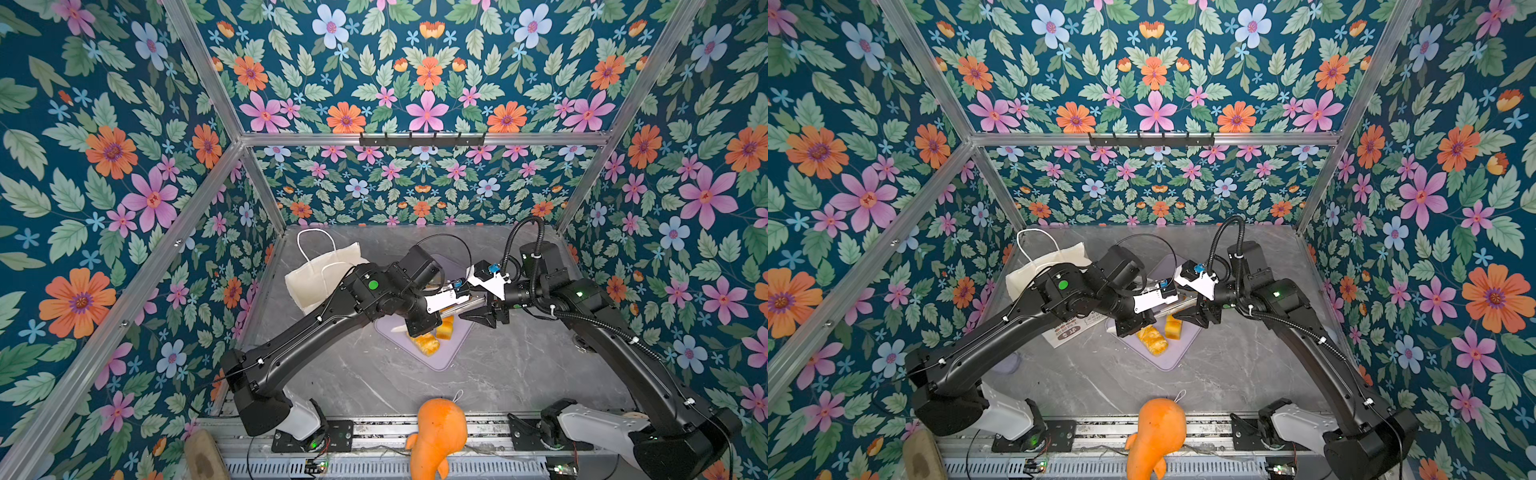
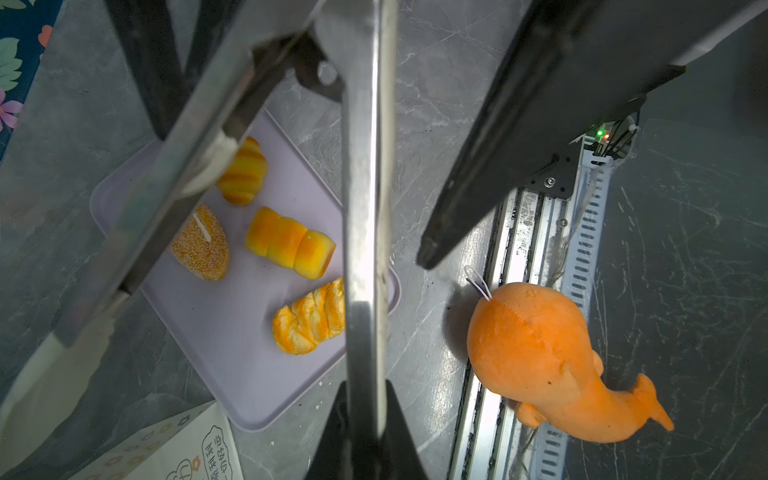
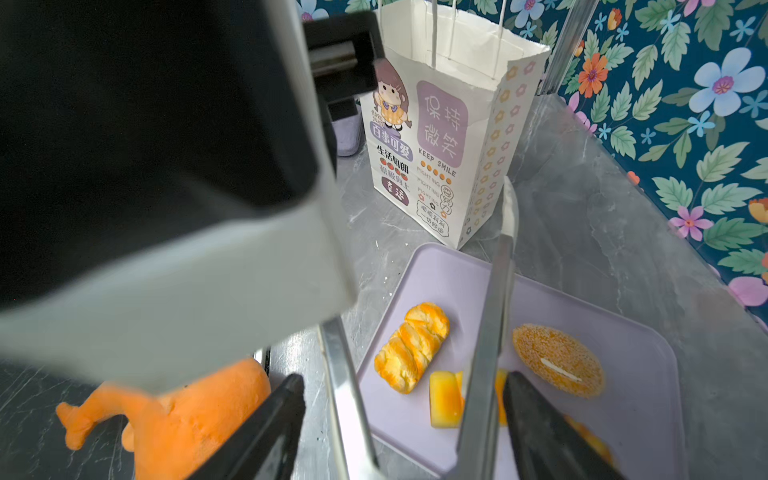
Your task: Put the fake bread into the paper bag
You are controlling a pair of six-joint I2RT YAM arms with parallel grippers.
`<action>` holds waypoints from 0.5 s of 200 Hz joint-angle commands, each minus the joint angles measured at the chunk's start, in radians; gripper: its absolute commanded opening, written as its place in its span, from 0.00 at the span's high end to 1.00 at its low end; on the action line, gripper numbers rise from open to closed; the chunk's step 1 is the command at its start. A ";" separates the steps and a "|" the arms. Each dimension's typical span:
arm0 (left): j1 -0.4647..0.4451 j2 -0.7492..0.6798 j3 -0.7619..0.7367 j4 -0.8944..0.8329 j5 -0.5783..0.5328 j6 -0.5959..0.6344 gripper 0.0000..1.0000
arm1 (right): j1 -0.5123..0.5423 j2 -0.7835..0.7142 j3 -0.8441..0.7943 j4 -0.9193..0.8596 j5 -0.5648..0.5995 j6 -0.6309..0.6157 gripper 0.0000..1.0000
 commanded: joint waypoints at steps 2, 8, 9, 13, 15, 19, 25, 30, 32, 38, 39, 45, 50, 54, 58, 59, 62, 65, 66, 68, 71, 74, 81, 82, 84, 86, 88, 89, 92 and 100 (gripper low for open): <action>-0.002 0.003 0.007 0.050 0.048 0.015 1.00 | 0.000 0.009 0.008 0.004 0.017 0.000 0.33; -0.002 0.004 0.006 0.049 0.047 0.015 1.00 | 0.001 0.009 0.009 0.005 0.024 0.001 0.35; -0.002 0.003 0.006 0.049 0.047 0.014 1.00 | 0.001 0.009 0.010 0.004 0.025 0.001 0.36; -0.001 0.004 0.007 0.049 0.047 0.015 1.00 | 0.000 0.010 0.010 0.005 0.029 0.000 0.38; -0.001 0.003 0.007 0.050 0.047 0.014 1.00 | 0.000 0.011 0.010 0.004 0.032 0.000 0.39; -0.001 0.002 0.007 0.049 0.047 0.013 1.00 | 0.001 0.011 0.010 0.003 0.036 0.000 0.41; -0.001 0.000 0.005 0.050 0.045 0.013 1.00 | 0.001 0.012 0.009 0.006 0.046 0.005 0.42; -0.001 0.000 0.005 0.051 0.044 0.013 1.00 | 0.001 0.012 0.008 0.009 0.050 0.006 0.43; -0.001 -0.001 0.005 0.051 0.043 0.013 1.00 | 0.001 0.011 0.007 0.011 0.051 0.006 0.43; -0.001 -0.002 0.005 0.051 0.043 0.011 1.00 | 0.000 0.010 0.004 0.012 0.052 0.006 0.44; -0.001 -0.003 0.005 0.052 0.044 0.011 1.00 | 0.000 0.010 0.003 0.013 0.052 0.006 0.44; -0.001 -0.004 0.005 0.053 0.043 0.011 1.00 | 0.001 0.007 0.001 0.015 0.050 0.006 0.46; -0.002 -0.005 0.005 0.055 0.043 0.010 1.00 | 0.001 0.004 -0.001 0.017 0.046 0.006 0.48; -0.002 -0.005 0.005 0.056 0.042 0.010 1.00 | 0.001 0.004 -0.001 0.019 0.042 0.005 0.49; -0.001 -0.006 0.005 0.057 0.042 0.010 1.00 | 0.000 0.003 -0.002 0.020 0.038 0.006 0.52; -0.002 -0.007 0.005 0.057 0.042 0.011 1.00 | 0.001 0.002 -0.003 0.020 0.037 0.005 0.52; -0.001 -0.008 0.005 0.058 0.043 0.009 1.00 | 0.000 0.002 -0.003 0.021 0.033 0.005 0.54; -0.001 -0.009 0.004 0.060 0.042 0.009 1.00 | 0.001 0.001 -0.004 0.023 0.030 0.006 0.55; -0.001 -0.009 0.004 0.059 0.042 0.009 1.00 | 0.000 0.000 -0.004 0.023 0.029 0.006 0.55; -0.001 -0.010 0.004 0.060 0.042 0.008 1.00 | 0.001 -0.001 -0.005 0.024 0.028 0.006 0.56; -0.001 -0.010 0.003 0.061 0.042 0.008 1.00 | 0.001 -0.002 -0.006 0.025 0.025 0.006 0.57; -0.001 -0.011 0.003 0.062 0.041 0.009 1.00 | 0.001 -0.003 -0.008 0.026 0.023 0.006 0.59; -0.002 -0.011 0.003 0.062 0.041 0.007 1.00 | 0.000 -0.006 -0.012 0.029 0.014 0.006 0.62; -0.002 -0.011 0.003 0.062 0.041 0.007 1.00 | 0.001 -0.007 -0.012 0.029 0.013 0.006 0.62; -0.002 -0.012 0.003 0.062 0.041 0.007 1.00 | 0.000 -0.007 -0.014 0.029 0.011 0.006 0.63; -0.002 -0.012 0.003 0.062 0.040 0.007 1.00 | 0.001 -0.008 -0.015 0.031 0.009 0.006 0.65; -0.001 -0.012 0.002 0.063 0.039 0.008 1.00 | 0.001 -0.008 -0.016 0.031 0.007 0.007 0.66; -0.001 -0.012 0.002 0.063 0.039 0.006 1.00 | 0.001 -0.008 -0.017 0.032 0.006 0.007 0.67; -0.001 -0.012 0.002 0.063 0.037 0.006 1.00 | 0.001 -0.010 -0.018 0.031 0.003 0.006 0.69; -0.001 -0.014 0.000 0.068 0.035 0.005 1.00 | 0.001 -0.011 -0.023 0.033 -0.003 0.008 0.73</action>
